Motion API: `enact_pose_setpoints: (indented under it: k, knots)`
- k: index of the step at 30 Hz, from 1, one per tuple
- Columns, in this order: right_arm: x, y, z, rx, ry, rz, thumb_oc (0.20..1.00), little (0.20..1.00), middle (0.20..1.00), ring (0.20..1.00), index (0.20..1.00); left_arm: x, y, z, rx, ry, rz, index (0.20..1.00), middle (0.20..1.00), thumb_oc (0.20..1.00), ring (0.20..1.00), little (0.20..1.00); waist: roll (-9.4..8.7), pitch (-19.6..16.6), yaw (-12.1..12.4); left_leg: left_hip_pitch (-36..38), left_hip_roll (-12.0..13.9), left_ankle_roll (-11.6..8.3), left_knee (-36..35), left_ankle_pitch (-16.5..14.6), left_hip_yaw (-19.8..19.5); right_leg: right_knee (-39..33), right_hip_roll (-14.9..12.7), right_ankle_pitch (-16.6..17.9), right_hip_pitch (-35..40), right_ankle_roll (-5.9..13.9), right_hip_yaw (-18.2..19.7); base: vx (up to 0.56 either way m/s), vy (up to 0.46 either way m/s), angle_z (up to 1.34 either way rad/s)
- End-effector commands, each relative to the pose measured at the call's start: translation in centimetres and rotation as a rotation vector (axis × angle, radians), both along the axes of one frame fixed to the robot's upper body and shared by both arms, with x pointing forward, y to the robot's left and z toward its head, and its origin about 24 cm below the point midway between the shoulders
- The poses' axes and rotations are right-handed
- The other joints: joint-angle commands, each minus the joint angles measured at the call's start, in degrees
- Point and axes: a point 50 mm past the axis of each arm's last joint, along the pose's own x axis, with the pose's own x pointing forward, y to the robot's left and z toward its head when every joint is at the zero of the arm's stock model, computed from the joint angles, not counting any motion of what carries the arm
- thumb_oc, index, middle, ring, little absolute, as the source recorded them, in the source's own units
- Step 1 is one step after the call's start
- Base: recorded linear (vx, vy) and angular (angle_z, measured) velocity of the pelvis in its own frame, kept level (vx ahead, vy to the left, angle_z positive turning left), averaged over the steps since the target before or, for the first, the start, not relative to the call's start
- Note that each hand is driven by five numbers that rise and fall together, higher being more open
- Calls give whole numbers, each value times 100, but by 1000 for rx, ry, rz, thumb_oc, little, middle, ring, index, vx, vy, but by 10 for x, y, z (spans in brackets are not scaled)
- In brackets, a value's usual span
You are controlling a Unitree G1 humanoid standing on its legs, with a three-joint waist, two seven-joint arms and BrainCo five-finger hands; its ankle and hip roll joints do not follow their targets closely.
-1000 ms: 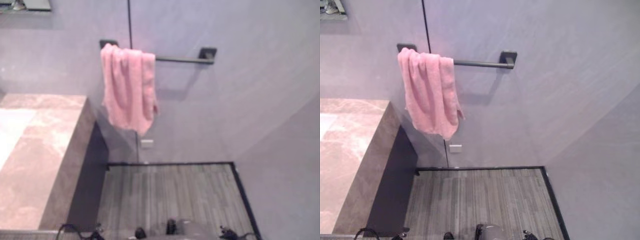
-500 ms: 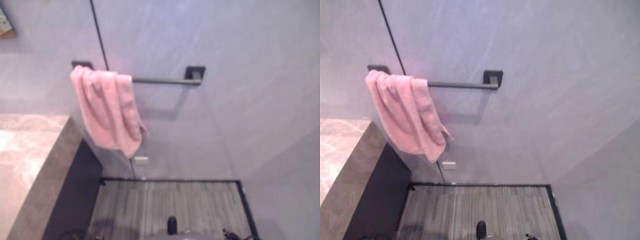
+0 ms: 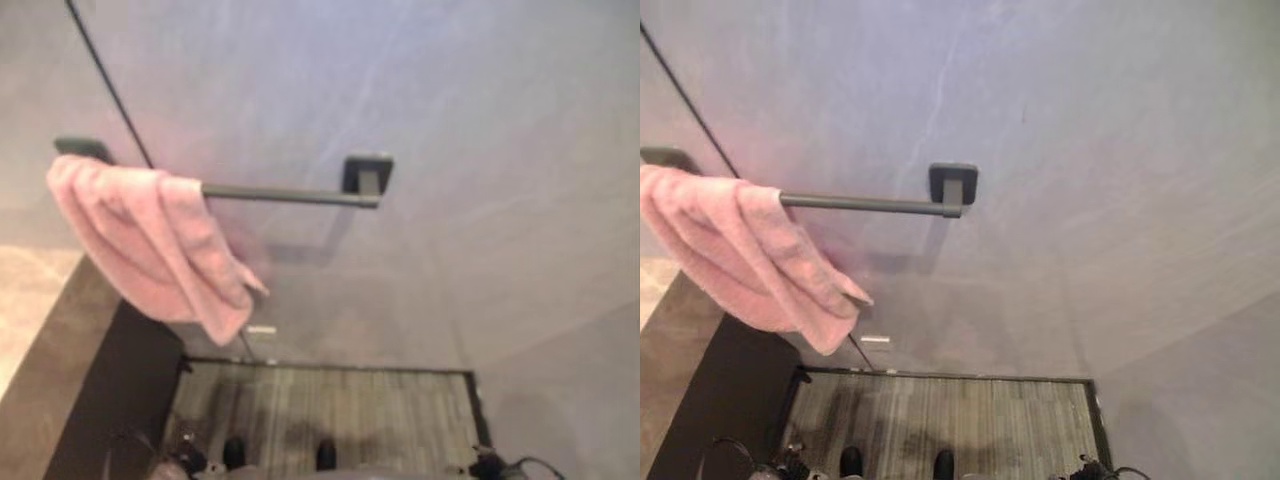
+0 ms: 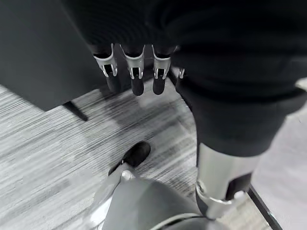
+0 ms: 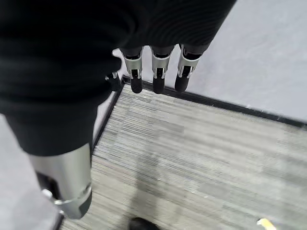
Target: Put brush and paste in cup on sink, flatten towel.
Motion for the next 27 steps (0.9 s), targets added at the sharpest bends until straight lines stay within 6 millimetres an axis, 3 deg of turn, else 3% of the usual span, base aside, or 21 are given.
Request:
enact_pose_setpoints:
  k: [1,3,9,14,15,17,18,19,21,24,25,26,27]
  knots:
    - [-4,-5,1,-30,20,31,1000,1000,1000,1000,1000,6,5,3,28,-6,-57,1000,1000,1000,1000,1000,87,-184,18,328,-350,313,-80,-55,278,843,-637,-266,-552,732,109,51,264,4]
    - [4,1,1,-11,-19,30,1000,1000,1000,1000,1000,0,6,2,26,6,-57,1000,1000,1000,1000,1000,170,-207,17,478,-477,376,-223,-104,436,688,-721,-119,-518,841,238,46,303,-7]
    - [11,12,0,18,-68,53,1000,1000,1000,1000,1000,-1,-2,1,2,-31,-91,1000,1000,1000,1000,1000,199,-244,67,555,-611,472,-223,-254,553,272,-849,175,-419,992,371,-9,120,-21]
    - [4,6,0,-25,-27,73,1000,1000,1000,1000,1000,13,-26,3,-113,-113,-194,1000,1000,1000,1000,1000,276,-266,101,543,-646,489,-223,-277,511,88,-904,301,-363,1067,313,-39,60,-4]
    - [3,0,2,-45,-11,89,1000,1000,1000,1000,1000,27,-42,13,-196,-190,-323,1000,1000,1000,1000,1000,323,-266,113,530,-649,486,-223,-266,475,50,-926,329,-340,1091,248,-24,22,5]
    - [2,-3,2,-54,-5,95,1000,1000,1000,1000,1000,33,-45,21,-228,-224,-378,1000,1000,1000,1000,1000,339,-267,110,523,-650,484,-223,-258,448,26,-935,339,-321,1096,218,-37,24,10]
    - [3,-8,5,-76,9,111,1000,1000,1000,1000,1000,50,-57,44,-299,-322,-520,1000,1000,1000,1000,1000,390,-267,133,500,-650,479,-223,-258,402,-24,-960,372,-296,1125,171,-38,20,10]
    - [3,-8,4,-75,10,111,1000,1000,1000,1000,1000,50,-56,45,-298,-319,-519,1000,1000,1000,1000,1000,381,-275,130,496,-650,479,-223,-257,400,-33,-960,378,-296,1125,169,-38,15,11]
    - [6,-11,6,-91,20,123,1000,1000,1000,1000,1000,64,-61,72,-345,-407,-639,1000,1000,1000,1000,1000,414,-288,156,467,-653,471,-223,-253,377,-70,-985,403,-273,1148,116,-30,4,16]
    - [10,-12,7,-95,13,122,1000,1000,1000,1000,1000,87,-53,129,-370,-559,-777,1000,1000,1000,1000,1000,418,-291,184,428,-660,450,-223,-245,338,-103,-1007,440,-260,1170,81,-34,7,9]
    - [9,-12,7,-85,-3,92,1000,1000,1000,1000,1000,99,-48,182,-434,-706,-812,1000,1000,1000,1000,1000,438,-290,227,399,-664,426,-223,-228,306,-103,-1021,459,-249,1177,49,-19,10,6]
    - [9,-11,7,-81,-3,94,1000,1000,1000,1000,1000,98,-46,184,-433,-703,-808,1000,1000,1000,1000,1000,420,-292,213,400,-664,426,-223,-227,307,-105,-1021,460,-248,1176,50,0,0,0]
    - [6,-12,6,-74,4,88,1000,1000,1000,1000,1000,98,-43,203,-486,-741,-800,1000,1000,1000,1000,1000,434,-294,240,395,-663,419,-223,-225,300,-111,-1024,472,-244,1182,32,0,0,0]
